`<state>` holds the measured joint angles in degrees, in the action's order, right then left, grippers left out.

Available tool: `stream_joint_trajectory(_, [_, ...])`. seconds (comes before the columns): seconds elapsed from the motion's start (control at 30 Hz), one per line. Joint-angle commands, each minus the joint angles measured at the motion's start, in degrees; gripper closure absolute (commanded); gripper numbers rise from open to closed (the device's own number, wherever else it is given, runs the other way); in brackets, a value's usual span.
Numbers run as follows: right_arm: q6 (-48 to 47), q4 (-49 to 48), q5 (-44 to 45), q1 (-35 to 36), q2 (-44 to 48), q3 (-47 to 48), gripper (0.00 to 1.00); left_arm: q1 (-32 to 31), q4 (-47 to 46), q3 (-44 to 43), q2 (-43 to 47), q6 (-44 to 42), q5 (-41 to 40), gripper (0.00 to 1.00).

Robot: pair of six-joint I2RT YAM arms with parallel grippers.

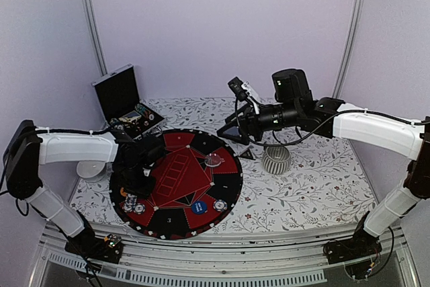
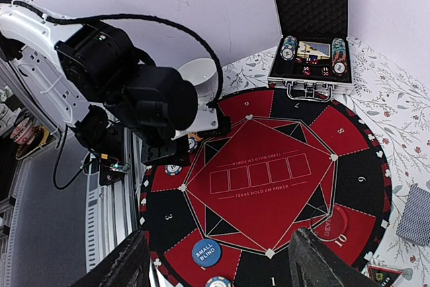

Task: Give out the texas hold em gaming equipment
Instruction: Move the poker chip to the big blind area, then pick up the pile of poker chips from the chip case.

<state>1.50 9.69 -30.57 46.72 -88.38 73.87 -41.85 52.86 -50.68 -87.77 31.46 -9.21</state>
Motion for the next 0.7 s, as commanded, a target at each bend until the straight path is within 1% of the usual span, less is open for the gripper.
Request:
stream_joint_trajectory(0.0, [-0.18,0.59,-0.32,-0.24,-0.42,1.57,0.27,-0.1,-0.28,-5.49,3.65,-2.06,-0.78,0.64])
stream_joint_trajectory(0.07, [-0.31,0.59,0.27,-0.31,-0.06,1.47,0.27,1.66,-0.26,-7.98,4.14,-3.51,-0.77,0.61])
stream_joint_trajectory(0.17, [-0.57,0.59,2.93,-0.23,1.18,1.53,0.25,6.24,-0.52,-12.12,4.11,-6.1,-0.9,0.58])
stream_joint_trajectory(0.2, [-0.73,0.59,4.25,-0.25,1.83,1.42,0.25,8.06,-0.85,-13.74,3.8,-7.0,-1.08,0.54])
stream_joint_trajectory(0.27, [-0.81,0.59,7.5,-0.24,3.1,1.06,0.22,11.35,-1.4,-17.36,2.85,-8.98,-1.85,0.43])
stream_joint_trajectory(0.33, [-2.33,0.59,11.26,-0.29,4.61,0.46,0.19,14.55,-2.53,-21.76,1.17,-11.55,-2.03,0.3])
stream_joint_trajectory(0.4, [-4.05,0.52,14.75,-0.36,6.09,-0.62,0.16,18.22,-4.39,-25.17,-1.12,-13.79,-1.49,0.24])
stream_joint_trajectory(0.47, [-5.06,0.59,16.96,-0.46,7.48,-1.37,0.13,22.48,-5.91,-28.86,-3.94,-15.41,-1.01,0.21])
stream_joint_trajectory(0.53, [-5.88,0.61,17.7,-0.76,8.56,-1.83,0.12,24.53,-7.5,-33.09,-7.3,-16.97,-1.84,0.21])
stream_joint_trajectory(0.67, [-6.75,0.62,17.19,-1.17,9.03,-2.4,0.12,25.53,-10.38,-42.85,-15.77,-22.34,-2.71,0.26])
